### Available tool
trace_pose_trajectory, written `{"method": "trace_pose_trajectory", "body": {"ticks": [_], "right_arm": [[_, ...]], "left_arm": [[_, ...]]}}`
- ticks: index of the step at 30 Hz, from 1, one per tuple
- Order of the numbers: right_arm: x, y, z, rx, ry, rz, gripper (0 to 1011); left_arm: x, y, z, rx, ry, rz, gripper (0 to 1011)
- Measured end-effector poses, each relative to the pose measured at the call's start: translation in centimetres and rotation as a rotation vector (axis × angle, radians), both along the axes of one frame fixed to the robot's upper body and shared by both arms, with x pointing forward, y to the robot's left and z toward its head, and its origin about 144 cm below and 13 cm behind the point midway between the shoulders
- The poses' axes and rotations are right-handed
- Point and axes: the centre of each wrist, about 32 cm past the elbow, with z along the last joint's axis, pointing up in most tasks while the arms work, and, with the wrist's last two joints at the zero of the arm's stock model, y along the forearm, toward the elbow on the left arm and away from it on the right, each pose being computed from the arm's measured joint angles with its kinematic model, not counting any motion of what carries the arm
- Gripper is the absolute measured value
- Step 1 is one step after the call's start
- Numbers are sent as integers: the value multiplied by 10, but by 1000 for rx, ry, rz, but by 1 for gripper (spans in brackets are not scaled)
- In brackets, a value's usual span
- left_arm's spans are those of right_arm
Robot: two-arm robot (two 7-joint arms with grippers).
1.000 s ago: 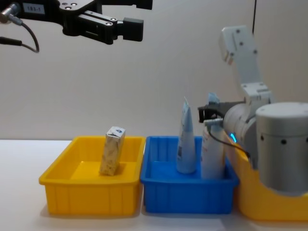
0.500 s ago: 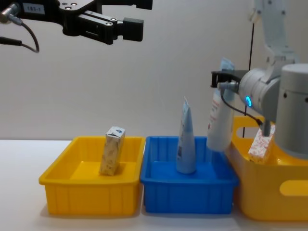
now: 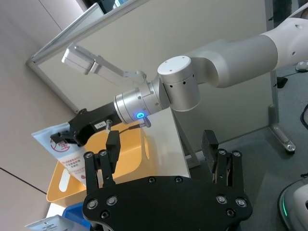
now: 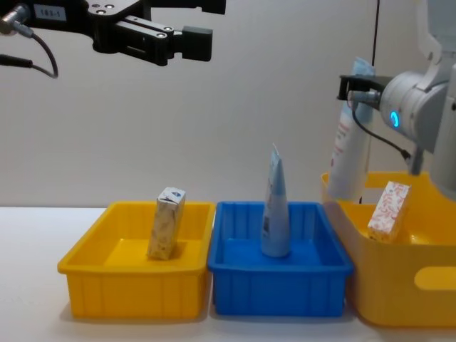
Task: Bimanual collaborative sorting of washing and personal care products
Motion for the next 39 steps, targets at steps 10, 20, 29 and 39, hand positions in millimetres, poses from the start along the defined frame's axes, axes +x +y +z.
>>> {"method": "trace_pose_trajectory", "body": {"ticks": [10, 20, 29, 39], "right_arm": [[4, -13, 8, 29, -26, -51, 0], [12, -27, 3, 14, -24, -117, 0], [17, -36, -10, -30, 11, -155, 0], [19, -41, -22, -107, 85, -162, 0]], "left_arm": [[0, 0, 0, 0, 0, 0, 1001], [0, 0, 0, 0, 0, 0, 1001], [0, 0, 0, 0, 0, 0, 1001], [0, 0, 0, 0, 0, 0, 1001]]}}
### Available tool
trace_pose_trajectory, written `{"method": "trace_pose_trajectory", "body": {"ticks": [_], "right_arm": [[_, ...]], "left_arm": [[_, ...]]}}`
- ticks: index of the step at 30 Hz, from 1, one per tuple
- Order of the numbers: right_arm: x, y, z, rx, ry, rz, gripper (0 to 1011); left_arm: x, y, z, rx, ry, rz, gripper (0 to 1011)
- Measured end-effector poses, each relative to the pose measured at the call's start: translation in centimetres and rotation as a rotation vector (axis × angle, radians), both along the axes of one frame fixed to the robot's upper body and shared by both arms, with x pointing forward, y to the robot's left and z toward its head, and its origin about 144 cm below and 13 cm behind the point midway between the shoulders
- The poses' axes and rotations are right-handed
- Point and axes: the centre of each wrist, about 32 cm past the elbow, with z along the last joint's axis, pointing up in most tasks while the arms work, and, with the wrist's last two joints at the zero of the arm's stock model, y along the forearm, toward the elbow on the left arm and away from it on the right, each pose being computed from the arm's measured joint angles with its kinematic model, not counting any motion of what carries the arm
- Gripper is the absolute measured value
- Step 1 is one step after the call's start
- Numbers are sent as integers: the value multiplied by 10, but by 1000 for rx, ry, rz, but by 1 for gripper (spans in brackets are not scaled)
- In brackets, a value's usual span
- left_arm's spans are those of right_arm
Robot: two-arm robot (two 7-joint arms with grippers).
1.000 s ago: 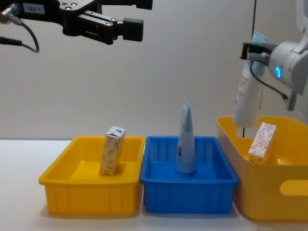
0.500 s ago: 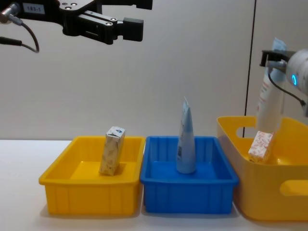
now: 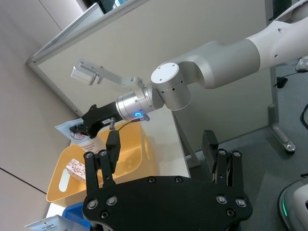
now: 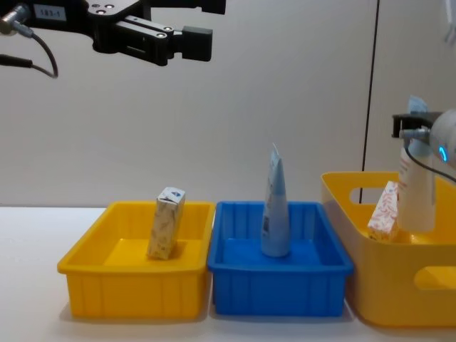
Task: Bimanual collaborative sorting of washing and personal care products
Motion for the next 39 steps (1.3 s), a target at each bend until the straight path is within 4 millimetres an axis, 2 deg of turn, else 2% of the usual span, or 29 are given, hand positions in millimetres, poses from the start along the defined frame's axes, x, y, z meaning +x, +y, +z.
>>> {"method": "trace_pose_trajectory", "body": {"ticks": [15, 24, 26, 27, 33, 34, 35, 39], "right_arm": [[0, -2, -12, -88, 97, 8, 0], [3, -1, -14, -107, 115, 1, 236], [4, -1, -14, -107, 117, -1, 337], [5, 0, -14, -107, 118, -2, 337], [5, 1, -11, -95, 112, 2, 545], [4, 1, -10, -92, 110, 5, 545], [4, 1, -10, -90, 108, 7, 605], [-1, 0, -6, -56, 96, 41, 728]], "left_arm": [[0, 0, 0, 0, 0, 0, 1001], [0, 0, 0, 0, 0, 0, 1001], [0, 0, 0, 0, 0, 0, 1001], [0, 0, 0, 0, 0, 0, 1001], [0, 0, 0, 0, 0, 0, 1001], [0, 0, 0, 0, 0, 0, 1001], [0, 0, 0, 0, 0, 0, 1001], [0, 0, 0, 0, 0, 0, 1001]]}}
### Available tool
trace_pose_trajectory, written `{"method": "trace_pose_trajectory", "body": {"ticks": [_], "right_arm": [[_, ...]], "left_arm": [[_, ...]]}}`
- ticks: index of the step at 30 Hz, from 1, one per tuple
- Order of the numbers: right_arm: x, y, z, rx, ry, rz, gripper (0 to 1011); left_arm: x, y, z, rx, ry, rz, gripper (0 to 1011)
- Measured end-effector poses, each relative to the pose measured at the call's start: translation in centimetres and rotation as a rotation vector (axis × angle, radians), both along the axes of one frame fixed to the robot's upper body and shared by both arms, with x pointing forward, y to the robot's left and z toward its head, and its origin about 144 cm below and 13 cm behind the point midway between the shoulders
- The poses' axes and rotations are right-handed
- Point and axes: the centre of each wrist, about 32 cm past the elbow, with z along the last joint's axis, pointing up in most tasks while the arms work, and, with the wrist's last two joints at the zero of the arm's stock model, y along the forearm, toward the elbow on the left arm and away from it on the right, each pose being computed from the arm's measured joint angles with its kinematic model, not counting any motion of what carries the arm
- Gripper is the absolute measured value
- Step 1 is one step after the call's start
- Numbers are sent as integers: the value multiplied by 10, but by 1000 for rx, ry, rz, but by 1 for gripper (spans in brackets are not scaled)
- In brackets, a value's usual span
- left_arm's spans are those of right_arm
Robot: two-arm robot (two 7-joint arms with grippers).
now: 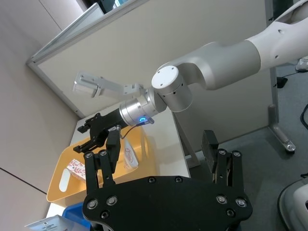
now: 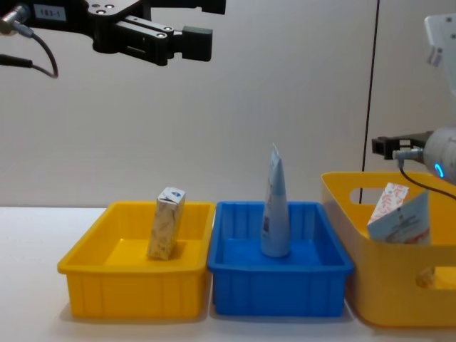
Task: Bimanual collaborative sorting of washing and personal care products
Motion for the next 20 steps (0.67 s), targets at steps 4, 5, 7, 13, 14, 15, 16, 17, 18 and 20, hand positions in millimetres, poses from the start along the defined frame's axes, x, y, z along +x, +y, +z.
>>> {"method": "trace_pose_trajectory", "body": {"ticks": [4, 5, 7, 13, 14, 15, 16, 17, 18, 20], "right_arm": [[-5, -1, 3, 29, -12, 37, 862], [-5, -1, 3, 29, -12, 37, 862], [-10, -3, 5, 47, -17, 64, 929], [-23, -7, 8, 84, -28, 138, 1000], [-28, -9, 10, 93, -33, 161, 1000], [-30, -10, 11, 96, -34, 170, 1000], [-32, -10, 11, 99, -37, 180, 1000], [-34, -11, 12, 105, -37, 191, 1000], [-40, -12, 11, 110, -36, 215, 1000], [-45, -14, 13, 116, -43, 235, 1000]], "left_arm": [[0, 0, 0, 0, 0, 0, 1002], [0, 0, 0, 0, 0, 0, 1002], [0, 0, 0, 0, 0, 0, 1001], [0, 0, 0, 0, 0, 0, 1001], [0, 0, 0, 0, 0, 0, 1001], [0, 0, 0, 0, 0, 0, 1001], [0, 0, 0, 0, 0, 0, 1001], [0, 0, 0, 0, 0, 0, 1001], [0, 0, 0, 0, 0, 0, 1001], [0, 0, 0, 0, 0, 0, 1002]]}}
